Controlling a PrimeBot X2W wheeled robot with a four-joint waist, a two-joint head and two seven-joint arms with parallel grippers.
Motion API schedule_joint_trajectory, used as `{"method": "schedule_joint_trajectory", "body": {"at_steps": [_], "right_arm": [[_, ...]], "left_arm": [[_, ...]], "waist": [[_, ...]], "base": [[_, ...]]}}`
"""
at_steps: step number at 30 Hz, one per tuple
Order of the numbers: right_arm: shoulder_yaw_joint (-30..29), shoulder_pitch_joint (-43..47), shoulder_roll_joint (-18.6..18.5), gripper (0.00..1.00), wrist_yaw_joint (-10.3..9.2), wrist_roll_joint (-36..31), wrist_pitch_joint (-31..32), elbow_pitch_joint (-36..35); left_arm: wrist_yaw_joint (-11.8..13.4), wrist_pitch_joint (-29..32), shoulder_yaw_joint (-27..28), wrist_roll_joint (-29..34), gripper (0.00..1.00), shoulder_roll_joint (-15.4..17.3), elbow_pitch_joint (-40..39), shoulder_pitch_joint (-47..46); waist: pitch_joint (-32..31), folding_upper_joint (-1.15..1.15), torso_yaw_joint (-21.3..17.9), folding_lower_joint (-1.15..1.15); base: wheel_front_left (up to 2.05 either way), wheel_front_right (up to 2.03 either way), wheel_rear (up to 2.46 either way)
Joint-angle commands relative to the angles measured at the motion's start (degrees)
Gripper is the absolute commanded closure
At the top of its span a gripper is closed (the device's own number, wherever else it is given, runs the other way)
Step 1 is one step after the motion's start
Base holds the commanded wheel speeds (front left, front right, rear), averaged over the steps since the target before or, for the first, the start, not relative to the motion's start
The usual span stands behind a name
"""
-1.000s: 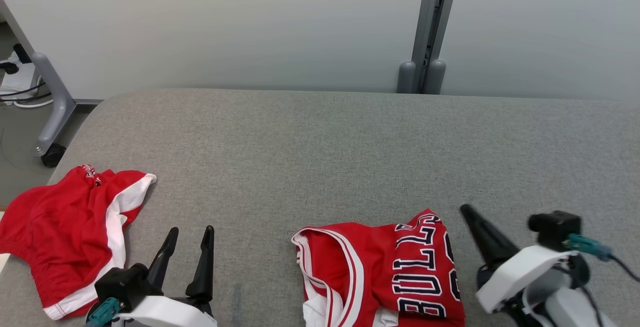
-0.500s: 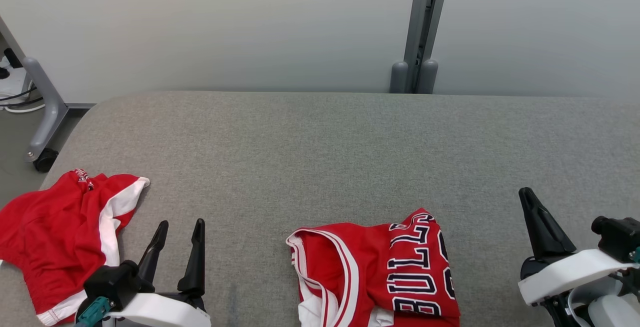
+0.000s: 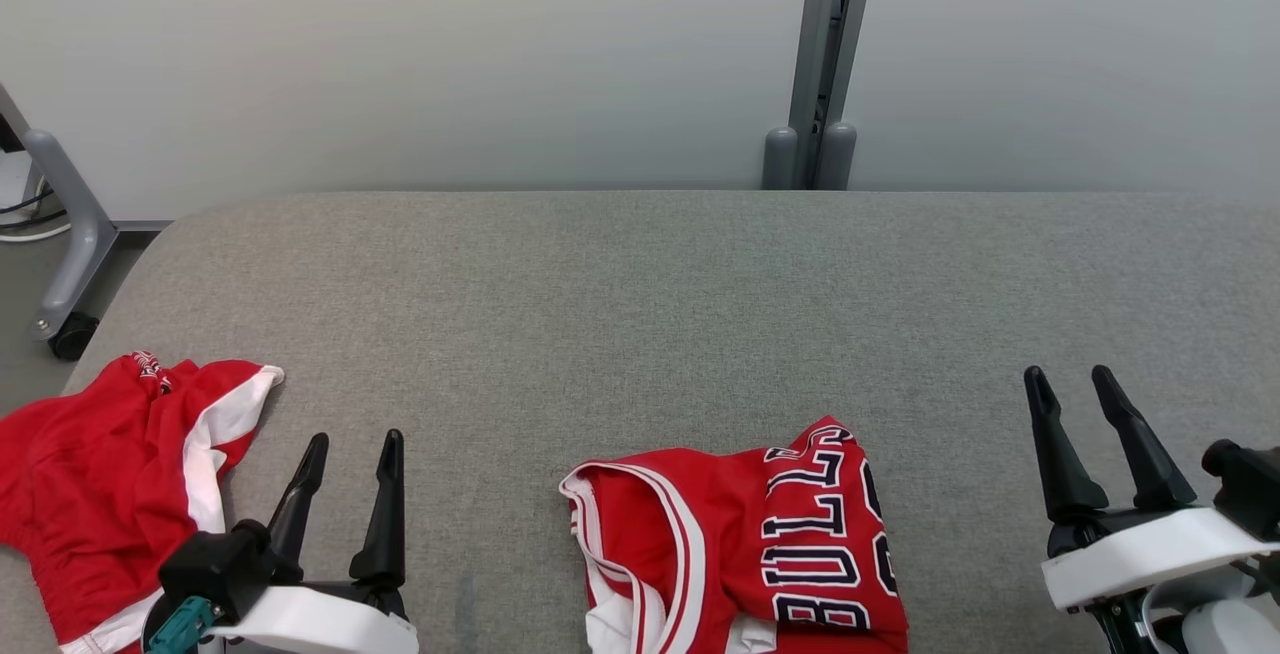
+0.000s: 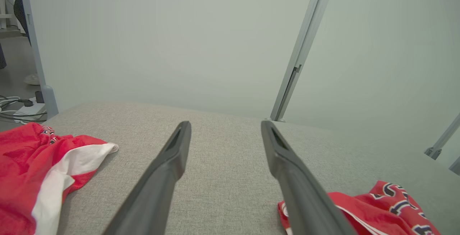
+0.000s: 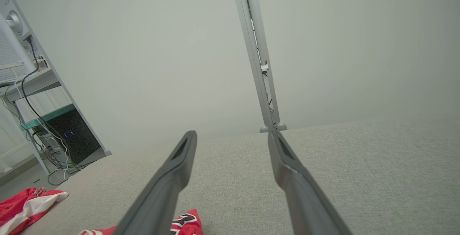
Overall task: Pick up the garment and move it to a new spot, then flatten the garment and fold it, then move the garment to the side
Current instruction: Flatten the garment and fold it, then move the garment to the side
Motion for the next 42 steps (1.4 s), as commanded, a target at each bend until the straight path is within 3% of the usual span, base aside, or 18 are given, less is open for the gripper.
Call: {"method": "schedule_joint_trajectory", "body": {"at_steps": [1,15,33,42], "right_arm": [[-0.4,0.86,0.01,0.0,0.01,-0.24,-0.42,-0.3],[-5.06,5.39,3.22,0.0,0.01,-9.96,-1.09,-4.94],[-2.75,4.43,3.95,0.0,0.01,-8.44,-1.07,-3.43],[10.35,-2.87,1.65,0.0,0.01,-0.08,14.87,7.82]], "left_arm": [[-0.17,-0.25,0.29,0.47,0.0,0.0,-0.17,0.63],[-1.01,-0.25,2.09,1.83,0.0,-1.07,-0.87,0.99],[-2.5,-0.25,3.76,3.4,0.0,-2.65,0.12,0.45],[-3.19,-0.25,3.17,3.94,0.0,-3.44,1.26,-0.79]], "waist": [[-0.03,0.0,-0.04,0.0],[0.53,0.0,-1.48,0.0],[0.94,0.0,-1.72,0.0],[1.28,0.0,-0.42,0.0]], "base": [[0.0,0.0,0.0],[0.0,0.0,0.0],[0.0,0.0,0.0],[0.0,0.0,0.0]]}}
